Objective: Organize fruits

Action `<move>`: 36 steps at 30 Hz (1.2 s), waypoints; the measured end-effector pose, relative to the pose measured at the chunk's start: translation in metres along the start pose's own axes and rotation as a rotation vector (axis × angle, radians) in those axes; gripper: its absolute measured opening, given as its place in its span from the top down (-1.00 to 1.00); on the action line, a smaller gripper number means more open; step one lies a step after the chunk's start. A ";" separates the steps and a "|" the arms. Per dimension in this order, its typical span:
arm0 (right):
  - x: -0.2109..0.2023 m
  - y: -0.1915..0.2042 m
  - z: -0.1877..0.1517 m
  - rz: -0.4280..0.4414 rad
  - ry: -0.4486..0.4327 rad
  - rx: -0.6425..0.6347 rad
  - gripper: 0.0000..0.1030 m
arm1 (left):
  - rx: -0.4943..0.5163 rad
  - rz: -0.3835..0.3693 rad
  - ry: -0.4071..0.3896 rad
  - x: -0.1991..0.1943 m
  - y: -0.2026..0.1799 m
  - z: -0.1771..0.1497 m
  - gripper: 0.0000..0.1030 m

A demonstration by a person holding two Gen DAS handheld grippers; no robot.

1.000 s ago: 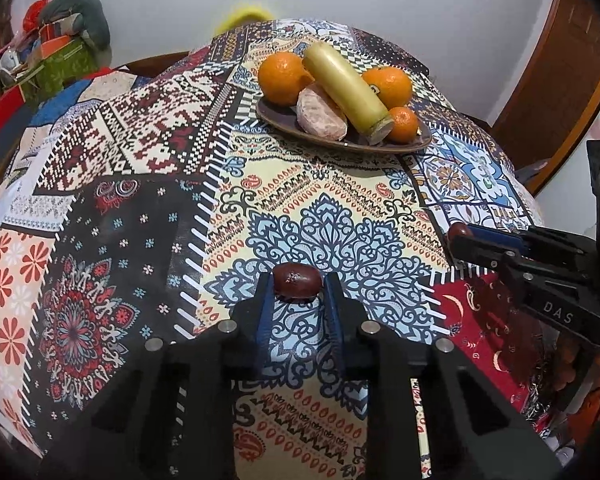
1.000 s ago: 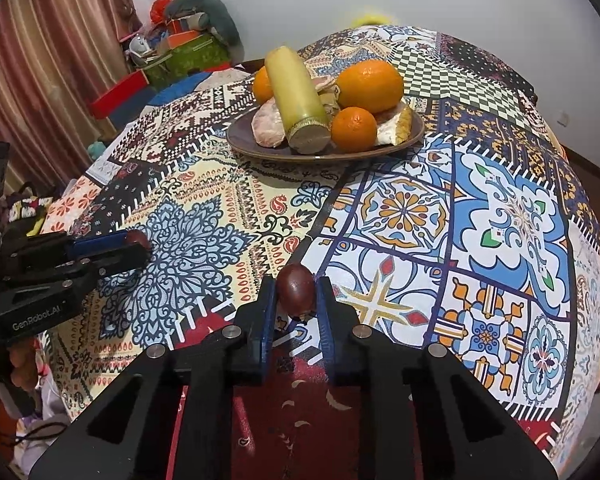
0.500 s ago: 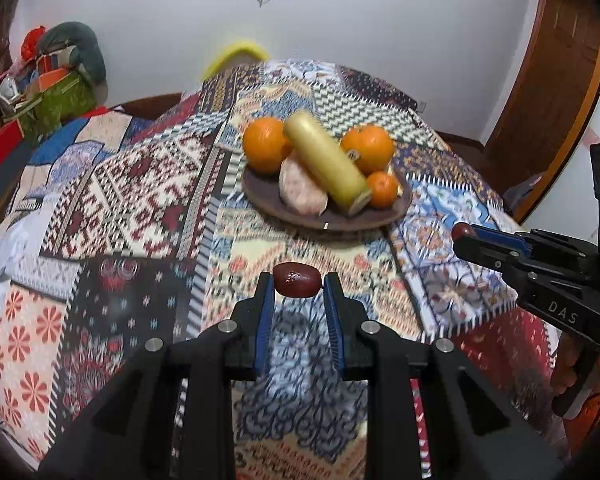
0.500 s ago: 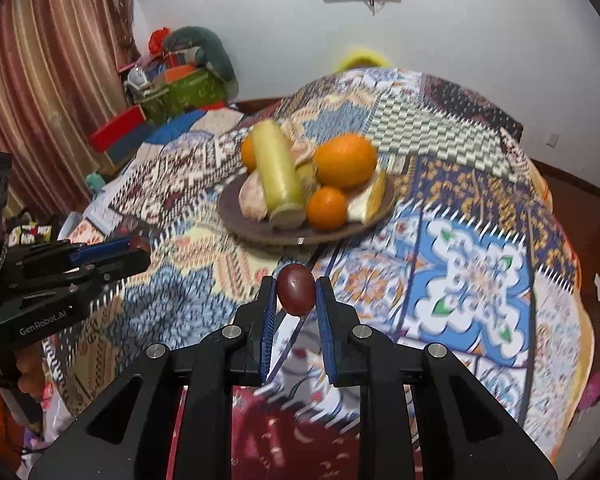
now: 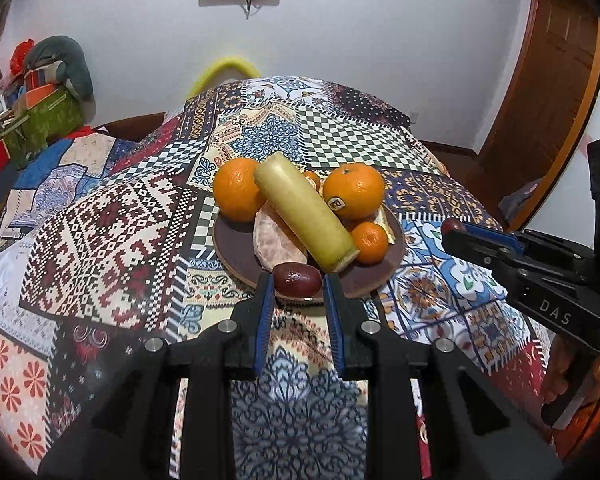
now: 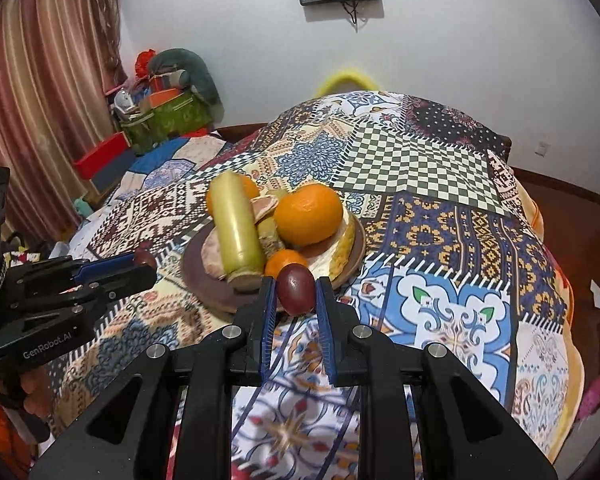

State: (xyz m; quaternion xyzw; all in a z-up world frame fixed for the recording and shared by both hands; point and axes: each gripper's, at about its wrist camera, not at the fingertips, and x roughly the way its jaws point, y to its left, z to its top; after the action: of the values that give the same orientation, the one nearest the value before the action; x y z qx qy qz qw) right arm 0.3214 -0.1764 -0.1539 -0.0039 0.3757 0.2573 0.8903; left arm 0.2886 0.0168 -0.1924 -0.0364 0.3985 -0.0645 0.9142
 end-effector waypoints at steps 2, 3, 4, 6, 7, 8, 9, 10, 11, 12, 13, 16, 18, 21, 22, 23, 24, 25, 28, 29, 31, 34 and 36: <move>0.006 -0.003 0.002 -0.005 0.003 0.000 0.65 | -0.005 0.001 0.009 0.007 0.002 0.002 0.52; 0.009 -0.005 0.003 -0.007 0.005 0.001 0.65 | -0.008 0.000 0.016 0.012 0.003 0.003 0.52; 0.014 -0.007 0.004 -0.009 0.010 0.004 0.65 | -0.010 -0.001 0.021 0.015 0.003 0.004 0.52; 0.019 -0.009 0.005 -0.008 0.015 0.010 0.65 | -0.013 -0.004 0.030 0.022 0.004 0.005 0.52; 0.022 -0.010 0.006 -0.006 0.018 0.013 0.65 | -0.013 -0.006 0.033 0.025 0.004 0.005 0.52; 0.024 -0.011 0.007 -0.004 0.021 0.015 0.65 | -0.011 -0.007 0.037 0.028 0.004 0.006 0.52; 0.027 -0.012 0.007 -0.001 0.027 0.017 0.65 | -0.009 -0.007 0.039 0.030 0.003 0.007 0.52; 0.030 -0.012 0.007 0.000 0.030 0.016 0.65 | -0.007 -0.007 0.041 0.033 0.003 0.007 0.52; 0.032 -0.013 0.008 0.000 0.034 0.015 0.65 | -0.006 -0.007 0.044 0.035 0.003 0.008 0.52; 0.034 -0.013 0.008 0.000 0.040 0.013 0.65 | -0.005 -0.007 0.047 0.038 0.003 0.008 0.52; 0.037 -0.013 0.007 0.001 0.046 0.014 0.65 | -0.005 -0.006 0.050 0.040 0.003 0.008 0.52; 0.042 -0.016 0.007 0.010 0.059 0.017 0.64 | -0.008 -0.007 0.060 0.045 0.004 0.009 0.52; 0.045 -0.017 0.006 0.013 0.068 0.016 0.64 | -0.004 -0.010 0.065 0.048 0.003 0.009 0.52; 0.047 -0.018 0.005 0.021 0.079 0.018 0.64 | 0.004 -0.006 0.069 0.050 0.002 0.010 0.52; 0.048 -0.019 0.004 0.025 0.085 0.020 0.64 | 0.008 -0.005 0.073 0.051 0.001 0.009 0.52; 0.049 -0.019 0.004 0.026 0.089 0.022 0.63 | 0.010 -0.005 0.077 0.052 0.000 0.009 0.51; 0.050 -0.020 0.004 0.028 0.096 0.026 0.57 | 0.012 -0.004 0.082 0.052 -0.001 0.009 0.46; 0.051 -0.021 0.004 0.028 0.099 0.028 0.53 | 0.013 -0.006 0.084 0.053 -0.002 0.009 0.42; 0.049 -0.022 0.004 0.022 0.095 0.031 0.41 | 0.014 0.000 0.081 0.051 -0.002 0.008 0.33; 0.048 -0.023 0.005 0.021 0.092 0.031 0.41 | 0.013 0.000 0.080 0.050 -0.002 0.009 0.33; 0.043 -0.023 0.006 0.015 0.083 0.032 0.41 | 0.007 0.000 0.077 0.047 -0.002 0.010 0.33; 0.032 -0.023 0.010 0.012 0.056 0.038 0.41 | -0.001 0.007 0.054 0.034 -0.002 0.013 0.33; 0.020 -0.022 0.014 0.011 0.030 0.039 0.41 | -0.002 0.020 0.025 0.021 -0.004 0.017 0.33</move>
State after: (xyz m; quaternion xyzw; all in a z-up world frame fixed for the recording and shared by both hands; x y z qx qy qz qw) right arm 0.3527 -0.1832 -0.1615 0.0118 0.3941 0.2548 0.8830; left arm 0.3145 0.0105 -0.1957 -0.0326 0.4104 -0.0552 0.9097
